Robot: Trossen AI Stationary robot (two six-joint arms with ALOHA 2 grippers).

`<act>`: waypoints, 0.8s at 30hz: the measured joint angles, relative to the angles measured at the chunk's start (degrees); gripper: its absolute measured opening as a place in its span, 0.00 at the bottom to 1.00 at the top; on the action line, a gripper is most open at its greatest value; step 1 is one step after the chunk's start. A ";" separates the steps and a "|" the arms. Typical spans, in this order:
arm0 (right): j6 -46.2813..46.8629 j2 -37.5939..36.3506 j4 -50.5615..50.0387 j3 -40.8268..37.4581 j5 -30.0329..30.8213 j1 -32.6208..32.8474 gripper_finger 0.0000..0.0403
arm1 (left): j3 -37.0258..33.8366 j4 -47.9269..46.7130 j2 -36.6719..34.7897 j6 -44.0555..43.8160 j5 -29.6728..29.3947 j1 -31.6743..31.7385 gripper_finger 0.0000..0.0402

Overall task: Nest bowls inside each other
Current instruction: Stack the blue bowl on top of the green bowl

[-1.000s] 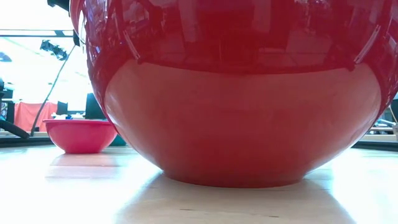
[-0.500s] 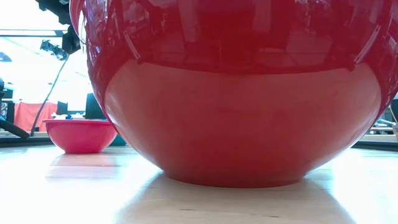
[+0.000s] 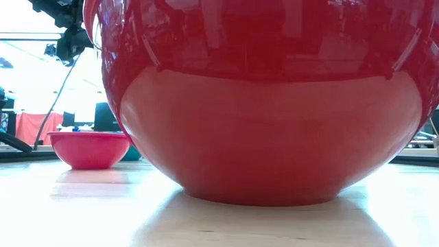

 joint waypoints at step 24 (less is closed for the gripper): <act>1.94 -10.68 -1.58 -1.64 7.80 -11.56 0.52 | 0.00 -19.01 4.53 -16.44 0.24 13.08 0.38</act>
